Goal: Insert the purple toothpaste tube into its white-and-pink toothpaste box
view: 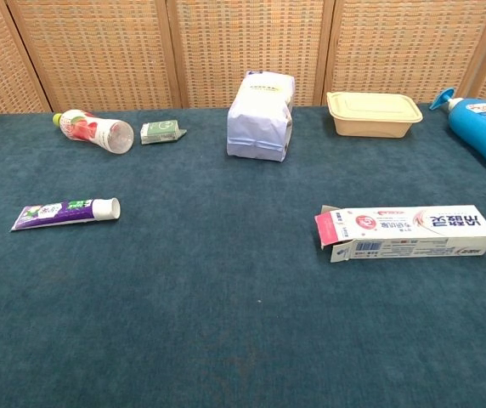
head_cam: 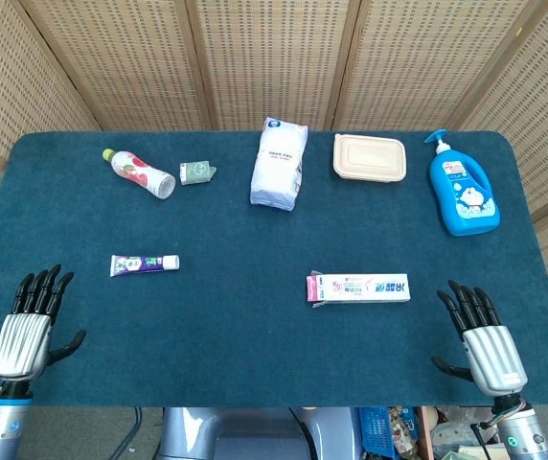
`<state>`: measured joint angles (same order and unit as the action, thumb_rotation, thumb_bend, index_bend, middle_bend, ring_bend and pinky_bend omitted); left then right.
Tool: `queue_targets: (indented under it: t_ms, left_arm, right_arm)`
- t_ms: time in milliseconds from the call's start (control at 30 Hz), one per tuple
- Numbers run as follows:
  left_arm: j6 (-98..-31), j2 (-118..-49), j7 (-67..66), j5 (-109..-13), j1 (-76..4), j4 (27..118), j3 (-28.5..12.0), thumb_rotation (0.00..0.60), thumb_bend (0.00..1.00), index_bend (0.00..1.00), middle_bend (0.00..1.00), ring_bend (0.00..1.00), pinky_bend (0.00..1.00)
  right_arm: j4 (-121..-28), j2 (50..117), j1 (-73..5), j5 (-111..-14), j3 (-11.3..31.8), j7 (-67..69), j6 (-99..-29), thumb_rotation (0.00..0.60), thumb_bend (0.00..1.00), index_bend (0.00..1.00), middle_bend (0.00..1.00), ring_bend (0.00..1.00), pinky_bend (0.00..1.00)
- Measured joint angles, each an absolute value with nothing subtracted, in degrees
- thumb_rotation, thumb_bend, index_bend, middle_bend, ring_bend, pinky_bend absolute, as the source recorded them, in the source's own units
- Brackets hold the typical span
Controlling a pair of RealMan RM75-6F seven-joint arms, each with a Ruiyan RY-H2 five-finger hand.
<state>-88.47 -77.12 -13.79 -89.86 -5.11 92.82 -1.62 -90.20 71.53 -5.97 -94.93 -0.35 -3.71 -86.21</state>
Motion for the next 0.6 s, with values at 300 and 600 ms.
queue_targets:
  t_ms: [300,600]
  left_arm:
    - [-87.76,-77.19,-14.01,-88.48,-5.21,93.03,-2.04,0.6,0.25,0.07,0.0,0.0,0.0]
    - [-86.11,-76.43,-13.42,-85.87,-6.0,93.46,-3.5,0.6,0.25,0.12,0.0,0.0,0.0]
  right_arm:
    - [-90.27,71.67,-6.06,-94.85,-0.31,-3.95,-85.99,0.6,0.03,0.07,0.0,0.0,0.0]
    - [-90.13,71.85,-6.12,-94.63,-0.33,-4.23,-85.62,0.6,0.03,0.07,0.0,0.0,0.0]
